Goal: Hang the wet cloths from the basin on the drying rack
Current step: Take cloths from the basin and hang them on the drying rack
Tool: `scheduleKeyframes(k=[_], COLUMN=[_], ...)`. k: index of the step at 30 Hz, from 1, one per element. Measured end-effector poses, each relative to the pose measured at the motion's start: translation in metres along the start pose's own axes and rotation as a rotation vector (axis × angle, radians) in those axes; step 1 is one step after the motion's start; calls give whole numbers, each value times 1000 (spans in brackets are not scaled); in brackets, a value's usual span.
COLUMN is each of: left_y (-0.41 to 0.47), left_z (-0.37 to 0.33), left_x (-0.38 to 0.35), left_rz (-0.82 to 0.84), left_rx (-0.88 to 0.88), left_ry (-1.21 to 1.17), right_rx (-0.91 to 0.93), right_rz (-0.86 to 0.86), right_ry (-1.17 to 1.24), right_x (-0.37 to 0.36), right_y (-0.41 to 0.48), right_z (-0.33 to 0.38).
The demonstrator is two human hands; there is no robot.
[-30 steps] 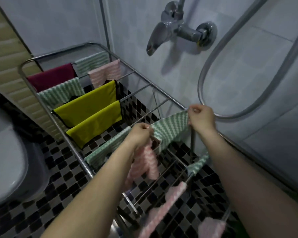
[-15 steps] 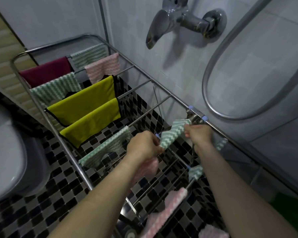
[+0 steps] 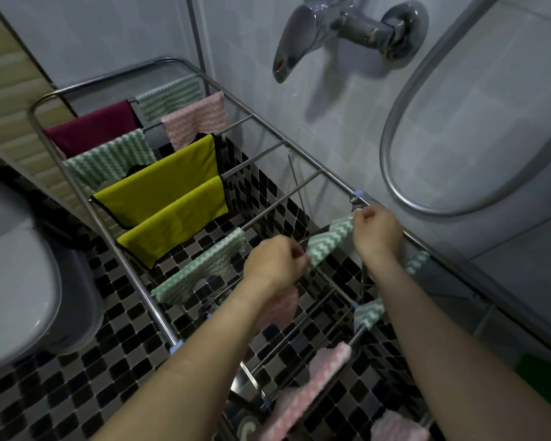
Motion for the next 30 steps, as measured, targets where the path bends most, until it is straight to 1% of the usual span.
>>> scheduleKeyframes(k=[1,2,3,4,6,7,8,9,10,12,14,16,18,20,21,24,26,27,30], left_y=[-3,-6,-12,-18,-37,-42,-50,-58,-67,-81,-90,-101,-109,-126,-128,-129,-128,-150,-152], left_z=[0,0,0,-2,-6,-8,-10,-13,-16,-23,-29,-32,-32,-37,-37,-37,-35,-45,-41], left_x=[4,8,13,18,31,36,44,51,58,68,74,83,92,99,100,108,113,125,136], left_rz=[4,11,25,48,89,97,87,73,54,24,5,-37,-81,-134,-138,-92,-47,-87,-77], left_rx=[-4,-5,3,12,26,23,20,20,16,4,-3,-17,-42,-73,-77,-103,-97,-103,-60], left_ry=[-64,-167,-300,-438,-679,-782,-860,-934,-992,-1087,-1139,-1136,-1062,-996,-988,-939,-820,-702,-523], right_rx=[19,35,39,32,21,32,53,70,87,121,130,146,188,252,263,213,194,256,276], right_rz=[65,182,356,573,1002,1170,1298,1388,1442,1485,1479,1442,1384,1377,1390,1383,1384,1387,1342], right_ry=[50,134,237,335,457,502,533,557,564,581,629,632,588,566,582,663,715,727,697], right_x=[2,1,-2,-5,-12,-16,-17,-19,-21,-23,-19,-12,-2,15,20,22,24,44,48], right_y=[-5,-12,-23,-39,-79,-93,-109,-122,-135,-151,-161,-167,-168,-174,-176,-172,-168,-180,-177], right_z=[4,8,12,17,20,20,20,20,21,26,35,41,45,47,50,61,67,74,83])
Point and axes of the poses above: each hand's wrist, its own y-axis towards the middle knuckle, its own x-axis out of the back of the hand, z = x × y, the point moved 6 cm from there along y, towards the middle knuckle, and after that the axes turned 8 degrees about -x, right-handed, at the moved point
